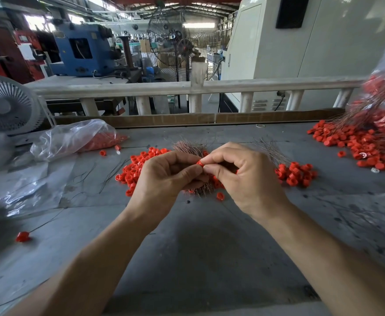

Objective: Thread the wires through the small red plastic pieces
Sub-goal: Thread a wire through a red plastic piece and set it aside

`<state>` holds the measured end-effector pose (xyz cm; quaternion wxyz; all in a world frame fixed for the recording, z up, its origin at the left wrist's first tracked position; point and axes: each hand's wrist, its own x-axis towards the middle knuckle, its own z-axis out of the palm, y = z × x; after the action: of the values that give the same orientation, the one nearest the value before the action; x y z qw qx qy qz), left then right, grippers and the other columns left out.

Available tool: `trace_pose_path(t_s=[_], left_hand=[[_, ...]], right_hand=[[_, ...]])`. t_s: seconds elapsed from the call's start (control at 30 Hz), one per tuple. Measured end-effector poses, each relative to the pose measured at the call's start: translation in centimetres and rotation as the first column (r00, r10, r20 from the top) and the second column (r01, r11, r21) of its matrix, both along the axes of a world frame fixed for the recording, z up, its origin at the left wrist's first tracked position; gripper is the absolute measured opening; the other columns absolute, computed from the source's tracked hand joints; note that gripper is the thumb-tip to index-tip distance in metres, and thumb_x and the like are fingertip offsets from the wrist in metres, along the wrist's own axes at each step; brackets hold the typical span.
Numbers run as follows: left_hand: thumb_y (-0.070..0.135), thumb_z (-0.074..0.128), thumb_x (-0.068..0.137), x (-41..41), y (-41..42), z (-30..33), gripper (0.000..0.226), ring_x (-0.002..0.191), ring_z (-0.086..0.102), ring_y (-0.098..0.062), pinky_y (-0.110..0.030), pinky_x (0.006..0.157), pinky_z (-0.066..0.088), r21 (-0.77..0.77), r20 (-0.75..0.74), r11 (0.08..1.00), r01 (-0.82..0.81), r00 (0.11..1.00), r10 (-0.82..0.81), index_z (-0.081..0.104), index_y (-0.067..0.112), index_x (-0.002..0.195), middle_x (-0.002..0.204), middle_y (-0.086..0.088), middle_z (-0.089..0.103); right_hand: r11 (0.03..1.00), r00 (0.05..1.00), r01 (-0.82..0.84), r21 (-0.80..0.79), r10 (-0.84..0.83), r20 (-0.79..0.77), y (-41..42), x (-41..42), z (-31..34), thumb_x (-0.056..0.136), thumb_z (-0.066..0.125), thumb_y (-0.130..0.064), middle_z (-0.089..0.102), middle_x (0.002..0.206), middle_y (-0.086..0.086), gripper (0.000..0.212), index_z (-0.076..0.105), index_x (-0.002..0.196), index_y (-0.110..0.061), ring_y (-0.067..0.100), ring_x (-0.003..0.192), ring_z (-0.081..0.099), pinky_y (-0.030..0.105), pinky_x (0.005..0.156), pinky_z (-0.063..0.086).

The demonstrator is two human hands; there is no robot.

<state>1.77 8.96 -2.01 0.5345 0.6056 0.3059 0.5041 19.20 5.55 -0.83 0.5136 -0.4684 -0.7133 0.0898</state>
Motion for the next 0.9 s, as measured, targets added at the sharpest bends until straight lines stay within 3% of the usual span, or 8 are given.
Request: trace_pose_path(t_s=[0.23, 0.5, 0.73, 0.9], left_hand=[[0.015, 0.075, 0.081, -0.2, 0.2, -0.3, 0.025, 0.086, 0.076, -0.031, -0.031, 0.078, 0.062, -0.009, 0.013, 1.0, -0.019, 1.0, 0.019, 0.073, 0.003, 0.102, 0.091, -0.017, 0.077], [0.019, 0.076, 0.074, 0.1, 0.1, -0.4, 0.03, 0.087, 0.071, -0.028, -0.037, 0.082, 0.061, -0.212, 0.112, 0.976, 0.055, 0.993, -0.032, 0.071, 0.002, 0.098, 0.092, -0.015, 0.074], [0.017, 0.071, 0.078, 0.2, -0.1, 0.0, 0.035, 0.098, 0.063, -0.033, -0.042, 0.089, 0.058, -0.292, 0.161, 0.948, 0.13, 0.983, -0.085, 0.067, -0.002, 0.107, 0.103, -0.023, 0.066], [0.019, 0.07, 0.078, 0.2, -0.2, 0.0, 0.035, 0.098, 0.063, -0.032, -0.039, 0.084, 0.06, -0.286, 0.155, 0.952, 0.112, 0.985, -0.07, 0.068, -0.001, 0.106, 0.103, -0.022, 0.066]], right_hand=[[0.995, 0.986, 0.036, 0.091, -0.05, 0.159, 0.0, -0.2, -0.2, 0.088, 0.077, -0.007, 0.071, 0.097, -0.004, 0.013, 0.08, 0.099, -0.013, 0.008, 0.09, 0.065, 0.022, 0.08, 0.053], [0.956, 0.918, 0.187, 0.227, -0.252, 0.307, -0.3, -1.6, -0.7, 0.091, 0.072, -0.019, 0.065, 0.099, -0.004, 0.009, 0.07, 0.099, -0.015, 0.017, 0.093, 0.063, 0.033, 0.072, 0.054], [0.948, 0.913, 0.215, 0.236, -0.281, 0.296, -0.2, -1.7, -0.8, 0.087, 0.073, -0.015, 0.064, 0.097, -0.005, 0.009, 0.069, 0.095, -0.016, 0.016, 0.091, 0.062, 0.031, 0.068, 0.053], [0.938, 0.912, 0.219, 0.268, -0.294, 0.287, -0.1, -1.7, -0.8, 0.088, 0.074, -0.014, 0.065, 0.095, -0.005, 0.006, 0.071, 0.094, -0.016, 0.016, 0.089, 0.063, 0.035, 0.066, 0.055]])
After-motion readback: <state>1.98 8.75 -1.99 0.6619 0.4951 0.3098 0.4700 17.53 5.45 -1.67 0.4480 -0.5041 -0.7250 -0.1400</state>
